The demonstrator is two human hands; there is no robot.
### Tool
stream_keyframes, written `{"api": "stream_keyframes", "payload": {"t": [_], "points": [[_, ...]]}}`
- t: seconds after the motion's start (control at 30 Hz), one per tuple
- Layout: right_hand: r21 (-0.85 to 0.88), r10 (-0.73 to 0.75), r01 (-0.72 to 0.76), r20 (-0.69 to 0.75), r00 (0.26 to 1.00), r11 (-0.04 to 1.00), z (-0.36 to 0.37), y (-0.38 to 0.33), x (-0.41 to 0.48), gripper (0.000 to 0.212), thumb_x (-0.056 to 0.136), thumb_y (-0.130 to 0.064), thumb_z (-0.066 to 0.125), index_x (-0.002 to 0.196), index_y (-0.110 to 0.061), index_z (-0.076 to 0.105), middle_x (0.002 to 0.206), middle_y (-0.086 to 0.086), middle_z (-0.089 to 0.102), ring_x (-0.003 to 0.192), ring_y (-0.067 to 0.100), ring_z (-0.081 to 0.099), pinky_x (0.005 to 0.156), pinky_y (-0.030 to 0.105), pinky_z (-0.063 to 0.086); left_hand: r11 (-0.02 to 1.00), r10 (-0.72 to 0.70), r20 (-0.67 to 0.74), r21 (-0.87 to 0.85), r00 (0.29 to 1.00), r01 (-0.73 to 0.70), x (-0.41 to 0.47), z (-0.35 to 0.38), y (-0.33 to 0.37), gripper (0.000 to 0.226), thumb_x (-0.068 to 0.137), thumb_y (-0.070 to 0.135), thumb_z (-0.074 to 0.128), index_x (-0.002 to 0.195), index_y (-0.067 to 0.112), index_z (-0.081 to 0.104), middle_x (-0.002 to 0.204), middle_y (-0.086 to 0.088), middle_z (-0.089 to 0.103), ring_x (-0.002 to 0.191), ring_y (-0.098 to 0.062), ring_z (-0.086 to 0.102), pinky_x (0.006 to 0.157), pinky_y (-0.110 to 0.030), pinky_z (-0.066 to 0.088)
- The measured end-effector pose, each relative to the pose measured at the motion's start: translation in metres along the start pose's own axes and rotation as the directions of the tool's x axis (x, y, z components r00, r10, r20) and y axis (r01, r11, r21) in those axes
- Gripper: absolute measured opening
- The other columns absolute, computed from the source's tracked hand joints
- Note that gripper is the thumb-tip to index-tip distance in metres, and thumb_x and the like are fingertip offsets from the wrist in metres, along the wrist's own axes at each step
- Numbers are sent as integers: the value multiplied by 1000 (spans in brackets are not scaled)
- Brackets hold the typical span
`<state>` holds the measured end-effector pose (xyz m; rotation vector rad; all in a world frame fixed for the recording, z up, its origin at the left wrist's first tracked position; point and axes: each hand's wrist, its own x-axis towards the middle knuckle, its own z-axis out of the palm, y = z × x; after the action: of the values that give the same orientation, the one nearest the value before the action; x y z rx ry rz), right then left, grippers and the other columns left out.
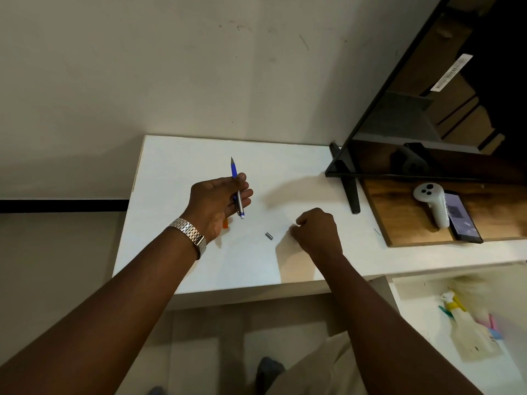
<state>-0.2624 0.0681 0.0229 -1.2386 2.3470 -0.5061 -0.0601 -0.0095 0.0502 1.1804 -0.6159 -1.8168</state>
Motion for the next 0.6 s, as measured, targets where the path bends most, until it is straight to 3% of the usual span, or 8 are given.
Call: {"api": "stream_keyframes", "payload": {"t": [0.07,0.2,0.4,0.5,0.6], "points": [[12,-89,89,-26,996,996,7,-8,-10,17,83,-16,73,94,-8,82,94,7,80,87,24,75,74,26,55,1000,1,2,-3,1000,-1,0,0,0,3,89,4,76,89,2,77,96,-17,76,80,-28,79,76,-35,67],[-11,-154,155,67,986,988,24,-18,-24,26,82,-29,80,101,-11,80,95,6,79,89,24,74,79,29,57,1000,-5,-4,4,1000,5,-1,0,1,4,90,4,76,91,2,77,101,-19,76,89,-32,78,77,-36,67],[-96,-95,109,136,986,989,32,-21,-25,16,84,-18,74,93,-6,77,96,12,78,90,33,73,69,28,50,1000,-5,-1,7,1000,5,0,-1,-1,9,88,8,79,92,1,77,99,-19,77,85,-30,80,74,-35,67],[-93,-78,90,125,989,992,31,-20,-24,13,81,-14,72,88,-3,76,85,12,74,86,34,73,64,27,44,1000,-5,0,0,1000,5,1,-1,-1,8,88,8,79,92,1,78,97,-18,77,83,-29,80,73,-35,67],[-60,-54,60,93,994,996,29,-18,-19,15,80,-13,75,83,2,75,77,14,73,79,33,73,60,32,49,1000,-5,3,-13,1000,5,1,-1,-1,3,88,6,78,88,2,78,95,-17,77,80,-28,80,71,-34,67]]}}
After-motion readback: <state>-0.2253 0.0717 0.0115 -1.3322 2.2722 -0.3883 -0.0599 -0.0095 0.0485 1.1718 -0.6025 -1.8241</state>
